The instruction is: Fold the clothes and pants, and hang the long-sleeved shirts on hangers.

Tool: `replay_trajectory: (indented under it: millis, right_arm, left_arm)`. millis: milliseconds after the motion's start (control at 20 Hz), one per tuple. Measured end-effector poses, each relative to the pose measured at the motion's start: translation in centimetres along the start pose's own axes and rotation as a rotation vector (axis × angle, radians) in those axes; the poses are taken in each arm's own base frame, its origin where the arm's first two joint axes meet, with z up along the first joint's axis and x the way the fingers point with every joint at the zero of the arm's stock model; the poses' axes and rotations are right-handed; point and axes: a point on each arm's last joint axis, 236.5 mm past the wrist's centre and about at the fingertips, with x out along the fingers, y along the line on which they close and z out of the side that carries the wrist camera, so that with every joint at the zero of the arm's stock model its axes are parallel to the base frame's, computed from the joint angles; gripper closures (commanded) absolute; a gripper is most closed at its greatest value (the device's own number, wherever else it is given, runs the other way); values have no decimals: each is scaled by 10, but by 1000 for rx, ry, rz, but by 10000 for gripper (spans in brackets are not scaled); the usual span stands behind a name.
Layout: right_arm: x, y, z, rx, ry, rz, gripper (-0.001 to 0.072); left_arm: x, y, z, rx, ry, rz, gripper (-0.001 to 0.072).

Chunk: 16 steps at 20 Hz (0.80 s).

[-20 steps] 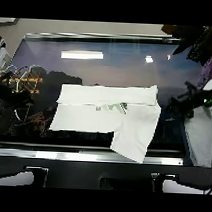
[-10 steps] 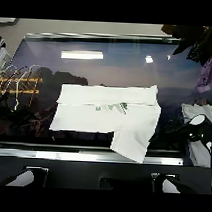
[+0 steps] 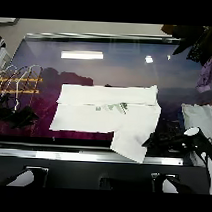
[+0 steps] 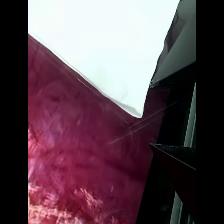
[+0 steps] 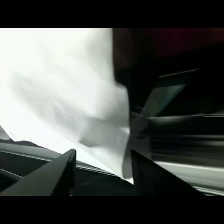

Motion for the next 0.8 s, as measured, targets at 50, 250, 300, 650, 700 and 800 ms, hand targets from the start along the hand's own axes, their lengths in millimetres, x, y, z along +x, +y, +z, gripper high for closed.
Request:
replay_trajectory:
  millis: [50, 250, 300, 650, 700, 800]
  right_arm:
    - [2, 0, 1, 14, -5, 7, 563]
    - [4, 3, 4, 30, -33, 25, 680]
    - [2, 4, 7, 27, -50, 30, 680]
    - [-8, 12, 11, -8, -120, 42, 680]
    - [-9, 12, 11, -11, -123, 43, 680]
    - [-9, 13, 10, -14, -124, 44, 680]
  left_arm:
    - [0, 0, 0, 0, -2, 0, 296]
    - [6, 3, -1, -9, -2, 1, 296]
    - [9, 5, -5, -15, 7, 2, 296]
    - [43, 5, -31, -29, 57, -66, 297]
    - [47, 5, -33, -31, 59, -77, 296]
    - [55, 3, -35, -32, 63, -99, 296]
